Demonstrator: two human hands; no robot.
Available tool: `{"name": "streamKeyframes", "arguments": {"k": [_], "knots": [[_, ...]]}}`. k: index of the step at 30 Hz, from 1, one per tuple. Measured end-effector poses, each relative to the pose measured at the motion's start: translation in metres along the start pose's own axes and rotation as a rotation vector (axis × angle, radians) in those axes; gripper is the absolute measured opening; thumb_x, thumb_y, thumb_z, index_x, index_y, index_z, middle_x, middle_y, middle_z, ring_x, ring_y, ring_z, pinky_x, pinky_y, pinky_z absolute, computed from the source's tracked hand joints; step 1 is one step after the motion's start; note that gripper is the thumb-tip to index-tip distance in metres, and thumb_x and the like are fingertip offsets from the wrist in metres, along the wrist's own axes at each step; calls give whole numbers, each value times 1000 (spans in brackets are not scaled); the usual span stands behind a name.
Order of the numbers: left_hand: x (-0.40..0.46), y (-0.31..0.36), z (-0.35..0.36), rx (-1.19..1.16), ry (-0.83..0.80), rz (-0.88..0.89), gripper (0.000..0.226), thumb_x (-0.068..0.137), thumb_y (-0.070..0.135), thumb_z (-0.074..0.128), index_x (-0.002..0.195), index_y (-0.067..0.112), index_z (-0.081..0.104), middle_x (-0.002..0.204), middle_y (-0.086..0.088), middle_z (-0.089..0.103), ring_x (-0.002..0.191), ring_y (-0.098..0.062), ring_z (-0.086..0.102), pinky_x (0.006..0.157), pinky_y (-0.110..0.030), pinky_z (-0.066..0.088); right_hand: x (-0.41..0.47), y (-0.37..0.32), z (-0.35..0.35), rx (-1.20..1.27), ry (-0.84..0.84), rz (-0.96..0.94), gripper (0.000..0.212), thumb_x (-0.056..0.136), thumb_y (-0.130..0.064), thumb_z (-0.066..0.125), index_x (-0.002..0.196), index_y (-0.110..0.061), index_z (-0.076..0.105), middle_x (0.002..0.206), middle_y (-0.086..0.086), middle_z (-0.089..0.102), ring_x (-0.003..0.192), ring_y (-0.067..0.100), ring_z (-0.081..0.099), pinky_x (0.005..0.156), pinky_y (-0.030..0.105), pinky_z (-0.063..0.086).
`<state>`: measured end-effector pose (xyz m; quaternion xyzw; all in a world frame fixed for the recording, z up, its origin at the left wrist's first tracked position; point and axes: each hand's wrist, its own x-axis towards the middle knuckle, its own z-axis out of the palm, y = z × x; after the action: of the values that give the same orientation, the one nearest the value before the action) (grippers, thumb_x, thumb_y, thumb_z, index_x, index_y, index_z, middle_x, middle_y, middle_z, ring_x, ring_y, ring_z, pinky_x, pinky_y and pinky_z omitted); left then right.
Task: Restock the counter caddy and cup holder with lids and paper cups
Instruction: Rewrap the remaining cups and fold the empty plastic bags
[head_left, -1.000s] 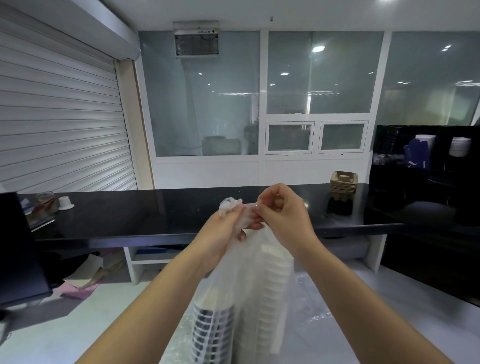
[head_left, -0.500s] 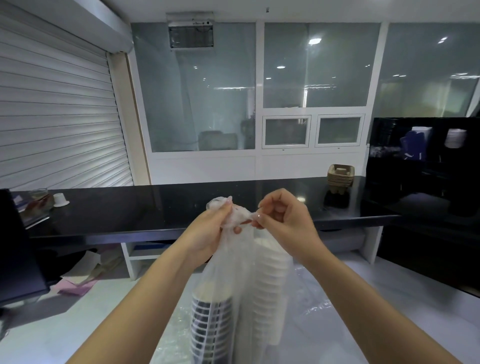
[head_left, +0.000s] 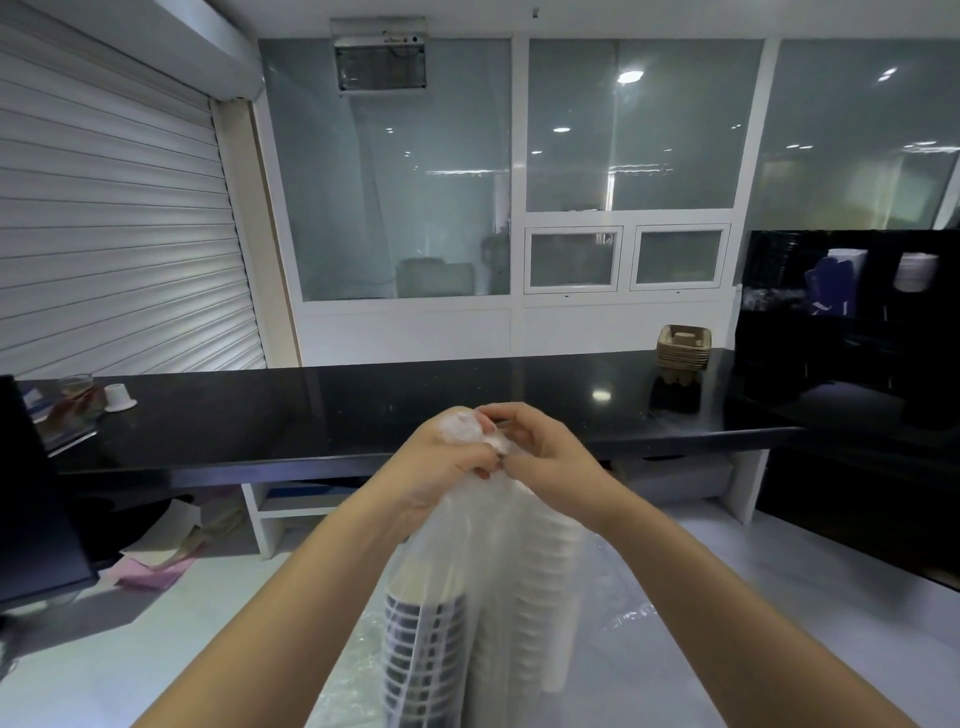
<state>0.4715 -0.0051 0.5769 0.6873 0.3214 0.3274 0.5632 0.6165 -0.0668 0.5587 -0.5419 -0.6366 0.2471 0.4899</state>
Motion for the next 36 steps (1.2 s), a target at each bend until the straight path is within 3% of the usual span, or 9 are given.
{"name": "streamKeyframes", "arguments": {"k": [3, 6, 10, 14, 18, 22, 29, 36], "knots": [[-3, -3, 1, 53, 39, 51, 29, 77, -3, 67, 98, 18, 64, 101, -10, 65, 90, -20, 63, 71, -27, 56, 1, 3, 1, 19, 44, 47, 32, 84, -5, 63, 113, -17, 61, 99, 6, 68, 91, 17, 65, 83, 32, 54], [-3, -10, 1, 214, 116, 196, 22, 80, 6, 69, 95, 20, 62, 95, -3, 65, 87, -17, 64, 70, -28, 57, 2, 8, 6, -19, 89, 47, 17, 85, -12, 66, 101, -19, 63, 94, 9, 68, 87, 26, 63, 79, 40, 54], [-2, -24, 3, 366, 341, 339, 17, 81, 7, 62, 87, 23, 62, 81, 6, 64, 77, -14, 61, 60, -28, 51, 6, 9, 10, -22, 103, 32, 26, 82, -4, 62, 99, -24, 60, 89, 0, 64, 80, 14, 59, 74, 33, 53], [3, -36, 5, 447, 490, 374, 22, 83, 4, 59, 88, 25, 60, 95, 7, 56, 80, -5, 55, 64, -20, 43, 5, 11, 17, 11, 87, 28, 29, 81, 0, 61, 101, -22, 60, 83, 0, 62, 74, 11, 55, 69, 27, 49], [5, -39, 3, 472, 472, 462, 23, 84, 4, 60, 89, 25, 56, 90, 9, 55, 79, -3, 54, 66, -17, 44, 4, 7, 14, 252, 101, 155, 25, 94, -9, 49, 109, -20, 65, 84, 0, 63, 75, 7, 56, 70, 20, 48], [0, -39, 10, 419, 373, 487, 24, 85, 4, 63, 92, 24, 52, 85, 10, 57, 79, -4, 55, 65, -11, 46, 7, 4, 13, 242, -35, 207, 31, 100, -18, 40, 104, -17, 71, 103, 9, 70, 89, 16, 63, 85, 31, 52], [10, -35, 10, 263, 359, 389, 26, 83, -2, 59, 84, 24, 57, 82, 6, 61, 77, -7, 57, 62, -14, 49, 11, 17, 13, 179, 156, 186, 18, 95, -14, 57, 94, -18, 74, 89, 4, 73, 79, 14, 65, 69, 21, 52], [9, -46, 15, 250, 475, 445, 41, 78, -6, 60, 88, 32, 48, 89, 8, 56, 82, -6, 55, 68, -18, 49, 15, 21, 14, 151, 94, 158, 21, 93, -10, 55, 90, -17, 74, 89, 8, 72, 82, 21, 64, 80, 37, 55]]}}
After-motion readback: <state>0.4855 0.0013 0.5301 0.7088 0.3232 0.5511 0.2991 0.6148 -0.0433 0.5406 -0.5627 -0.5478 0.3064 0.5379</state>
